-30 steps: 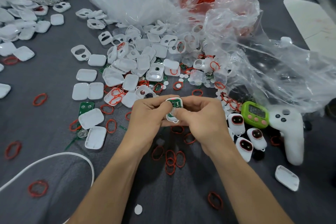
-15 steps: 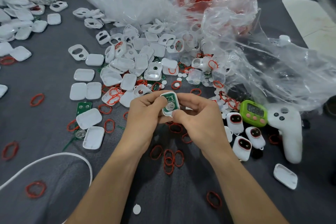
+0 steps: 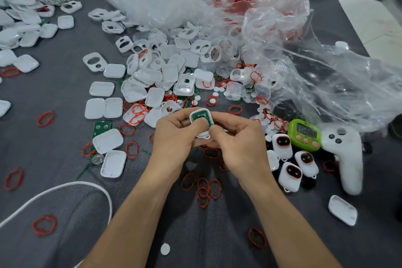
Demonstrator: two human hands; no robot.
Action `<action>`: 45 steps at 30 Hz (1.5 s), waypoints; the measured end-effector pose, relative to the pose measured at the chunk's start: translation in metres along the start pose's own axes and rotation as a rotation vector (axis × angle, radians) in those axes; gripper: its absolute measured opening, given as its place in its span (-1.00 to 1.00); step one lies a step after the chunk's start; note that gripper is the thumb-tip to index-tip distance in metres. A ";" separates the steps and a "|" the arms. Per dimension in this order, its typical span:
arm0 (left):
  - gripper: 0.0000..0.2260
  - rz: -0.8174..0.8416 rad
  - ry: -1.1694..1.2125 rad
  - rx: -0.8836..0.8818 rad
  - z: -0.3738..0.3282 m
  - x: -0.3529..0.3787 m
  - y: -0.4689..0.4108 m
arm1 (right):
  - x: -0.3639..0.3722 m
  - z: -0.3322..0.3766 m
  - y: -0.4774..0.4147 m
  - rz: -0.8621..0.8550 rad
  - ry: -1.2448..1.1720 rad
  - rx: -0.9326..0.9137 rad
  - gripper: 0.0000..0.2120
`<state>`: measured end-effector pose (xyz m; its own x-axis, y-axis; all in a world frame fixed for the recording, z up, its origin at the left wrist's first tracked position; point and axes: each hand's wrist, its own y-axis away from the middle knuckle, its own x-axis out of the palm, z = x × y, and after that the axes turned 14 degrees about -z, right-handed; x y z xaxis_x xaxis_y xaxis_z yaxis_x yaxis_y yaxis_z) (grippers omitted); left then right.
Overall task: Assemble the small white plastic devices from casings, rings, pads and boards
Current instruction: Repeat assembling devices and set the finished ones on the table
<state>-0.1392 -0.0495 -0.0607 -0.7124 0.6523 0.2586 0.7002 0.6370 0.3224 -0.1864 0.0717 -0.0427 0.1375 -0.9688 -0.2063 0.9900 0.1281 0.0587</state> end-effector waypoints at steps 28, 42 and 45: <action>-0.79 -0.007 0.061 -0.101 -0.003 0.001 -0.001 | 0.001 0.001 0.001 0.002 -0.105 0.084 -0.58; -0.65 0.103 0.065 -0.126 -0.011 -0.004 -0.004 | -0.010 0.019 -0.007 -0.075 0.489 -0.576 -0.72; -0.67 0.115 0.074 -0.149 -0.012 -0.005 -0.005 | -0.010 0.023 -0.008 -0.033 0.552 -0.607 -0.67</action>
<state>-0.1392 -0.0608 -0.0524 -0.6332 0.6818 0.3664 0.7669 0.4886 0.4162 -0.1968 0.0760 -0.0190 -0.0538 -0.7507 -0.6585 0.8164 0.3467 -0.4619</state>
